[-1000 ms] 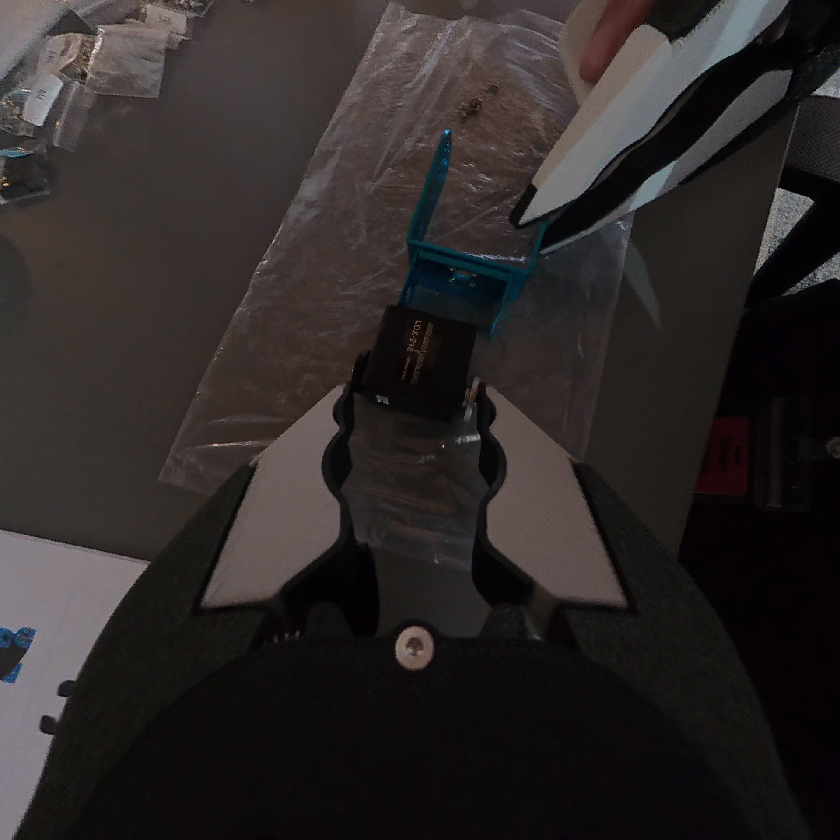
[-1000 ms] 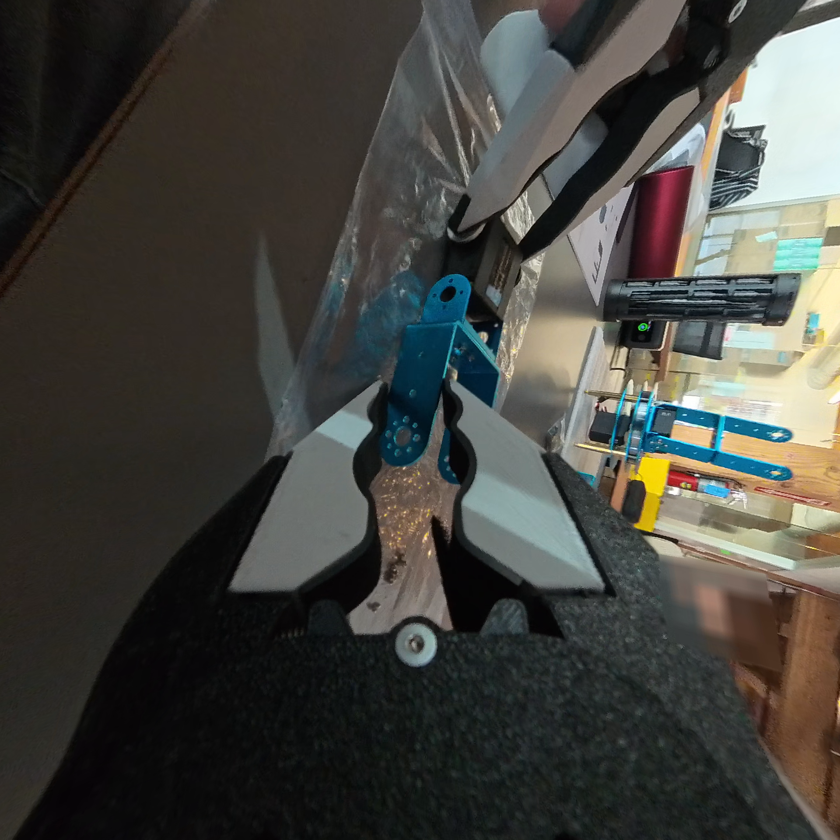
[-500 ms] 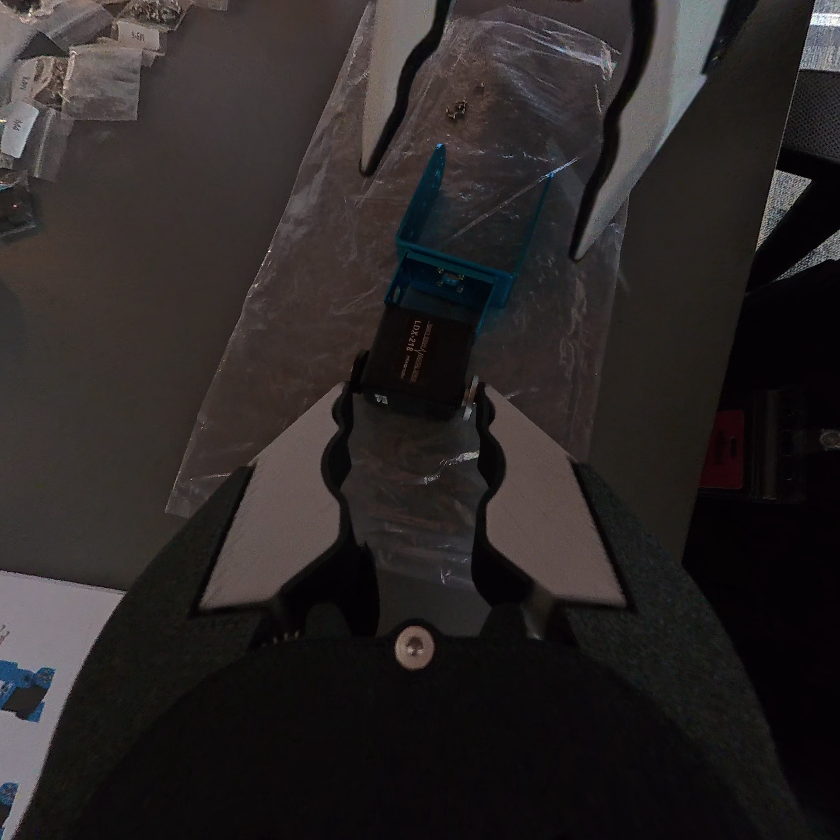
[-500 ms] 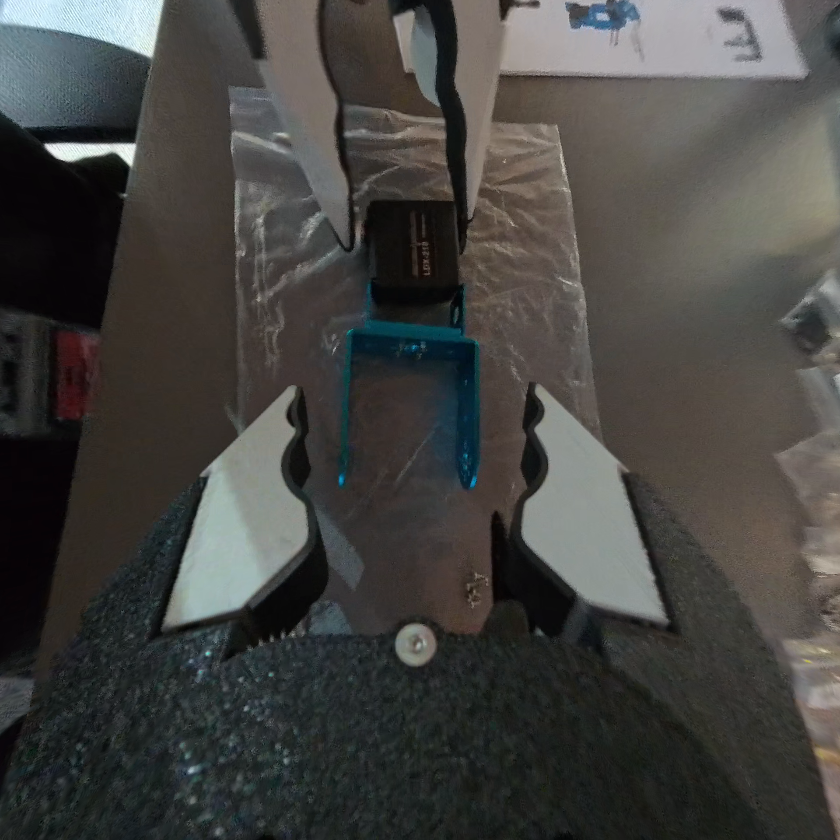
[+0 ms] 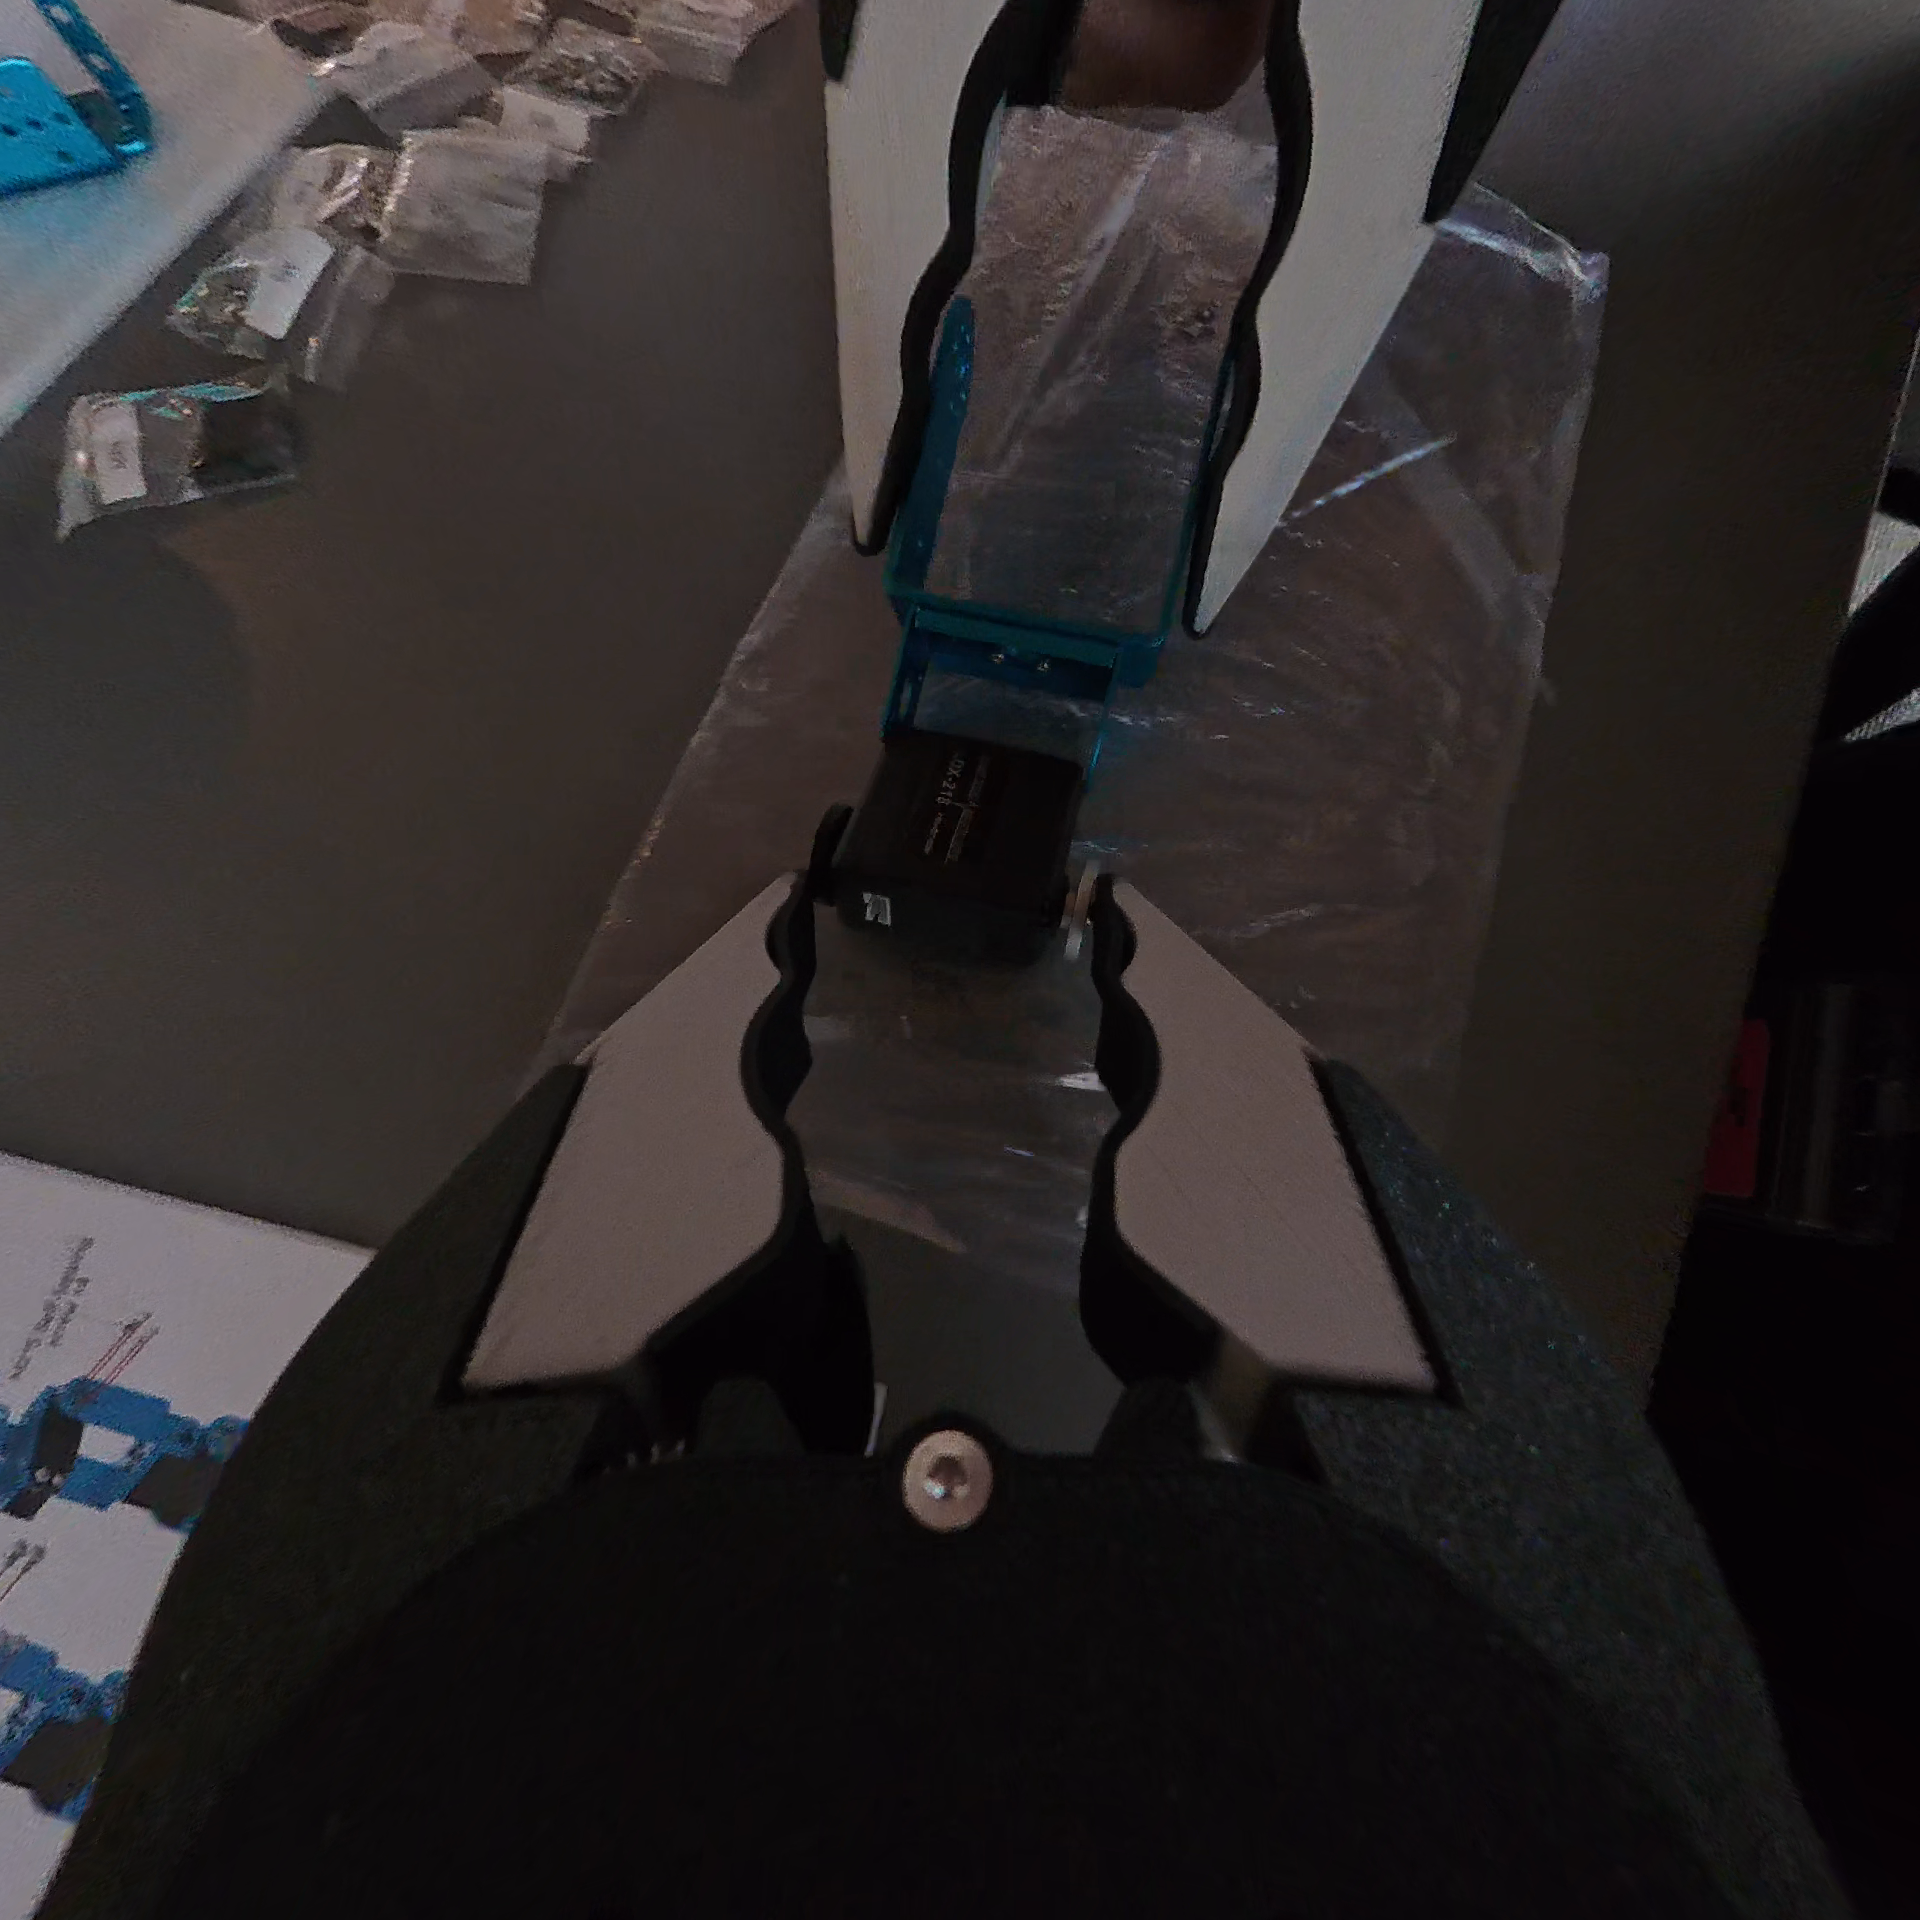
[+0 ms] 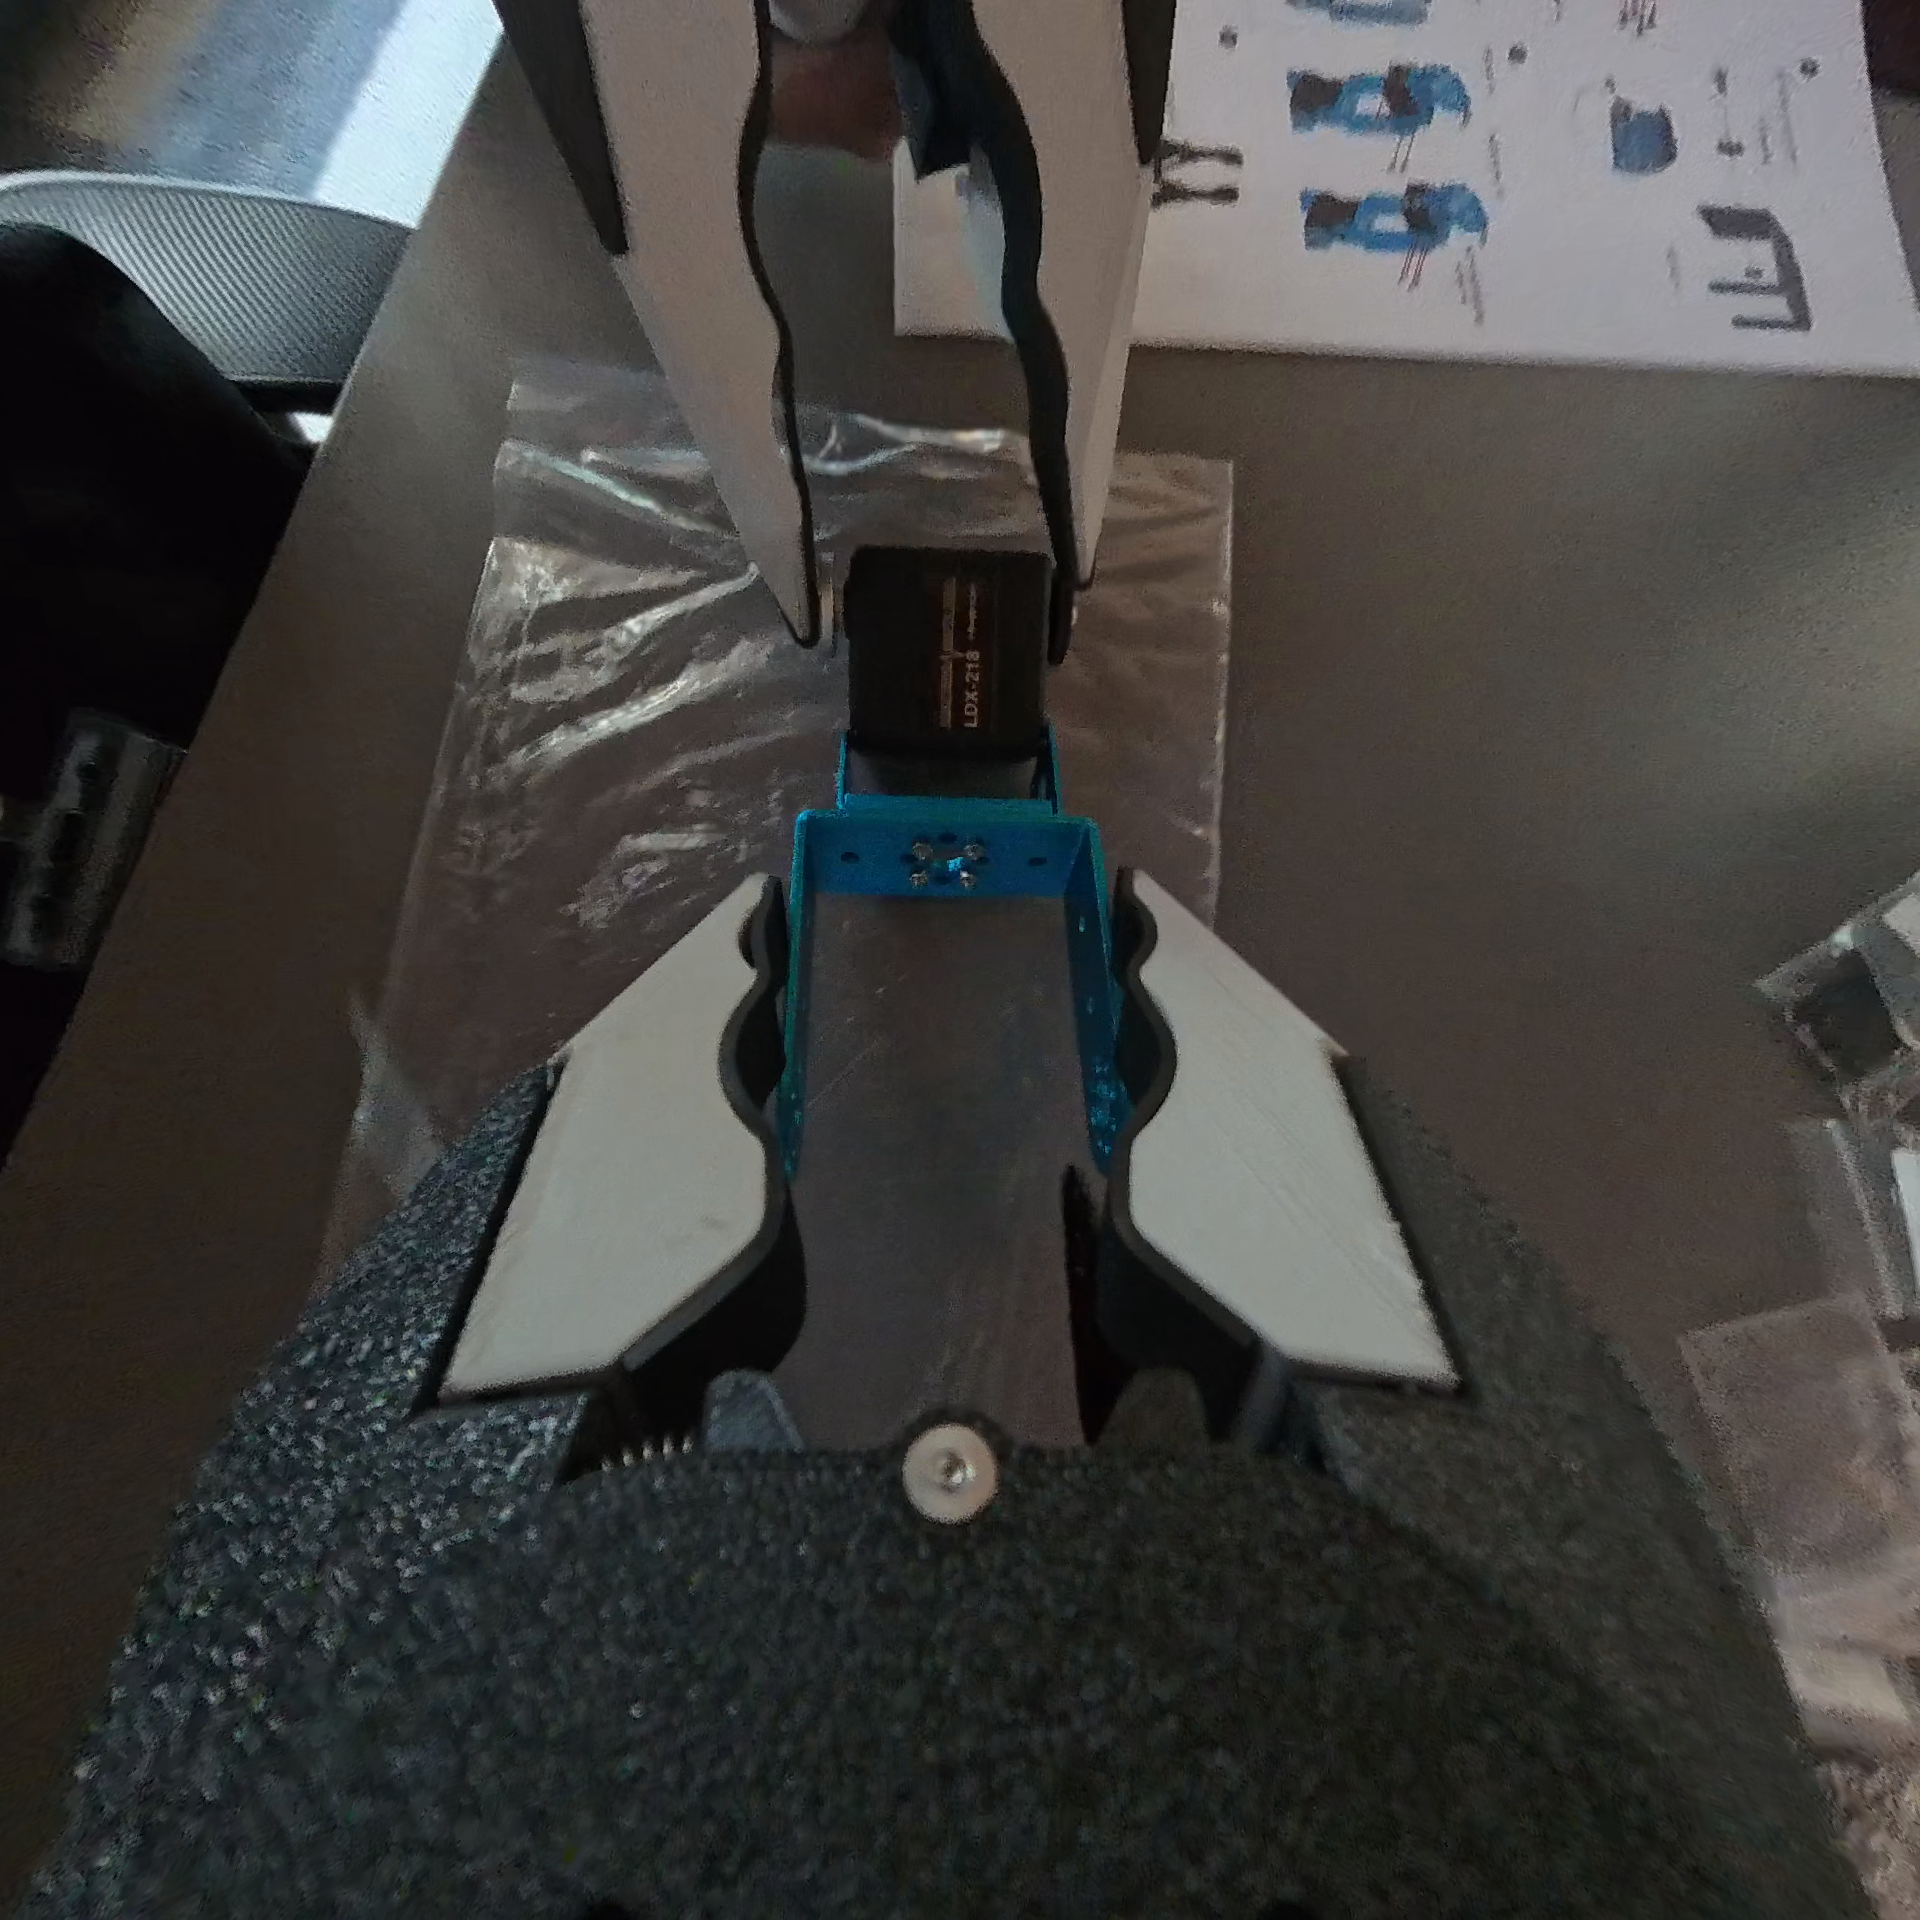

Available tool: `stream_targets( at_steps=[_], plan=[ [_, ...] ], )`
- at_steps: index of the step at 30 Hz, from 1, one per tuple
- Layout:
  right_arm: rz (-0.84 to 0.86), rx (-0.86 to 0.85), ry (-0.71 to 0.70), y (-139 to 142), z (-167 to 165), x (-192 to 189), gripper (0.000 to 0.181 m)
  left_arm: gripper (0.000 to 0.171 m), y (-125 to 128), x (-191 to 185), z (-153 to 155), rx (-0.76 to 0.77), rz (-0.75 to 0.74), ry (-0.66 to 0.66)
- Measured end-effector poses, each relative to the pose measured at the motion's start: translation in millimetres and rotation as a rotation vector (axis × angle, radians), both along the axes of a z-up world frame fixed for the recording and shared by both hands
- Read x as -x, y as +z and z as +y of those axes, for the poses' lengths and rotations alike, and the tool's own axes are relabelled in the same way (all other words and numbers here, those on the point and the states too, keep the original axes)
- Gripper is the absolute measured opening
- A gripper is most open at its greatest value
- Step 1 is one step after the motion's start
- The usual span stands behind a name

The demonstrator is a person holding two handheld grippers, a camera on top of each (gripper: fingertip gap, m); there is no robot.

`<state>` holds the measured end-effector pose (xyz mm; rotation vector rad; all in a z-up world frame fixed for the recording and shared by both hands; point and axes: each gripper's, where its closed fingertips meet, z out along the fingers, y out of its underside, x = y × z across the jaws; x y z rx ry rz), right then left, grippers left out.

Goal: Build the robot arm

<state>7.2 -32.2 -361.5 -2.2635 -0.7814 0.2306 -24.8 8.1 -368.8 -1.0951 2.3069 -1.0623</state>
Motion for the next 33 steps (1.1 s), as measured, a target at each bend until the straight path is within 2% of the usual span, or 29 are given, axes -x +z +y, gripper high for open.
stream_targets(
  at_steps=[5,10,19,27,33],
  plan=[
    [0.019,0.07,0.059,-10,7,-9,0.063,0.053,-1,-4,10,0.05,0.022,0.053],
    [-0.008,0.039,0.086,-17,7,-6,0.064,0.053,-8,1,12,0.025,0.029,0.061],
    [-0.028,-0.006,0.082,-17,5,-6,0.063,0.053,-5,1,10,-0.042,-0.01,0.018],
    [-0.008,-0.038,0.083,-17,7,-6,0.063,0.053,-11,1,10,0.024,0.056,0.035],
    [0.013,-0.035,0.089,-15,7,-7,0.063,0.053,-10,0,9,-0.01,0.054,0.026]
  ],
)
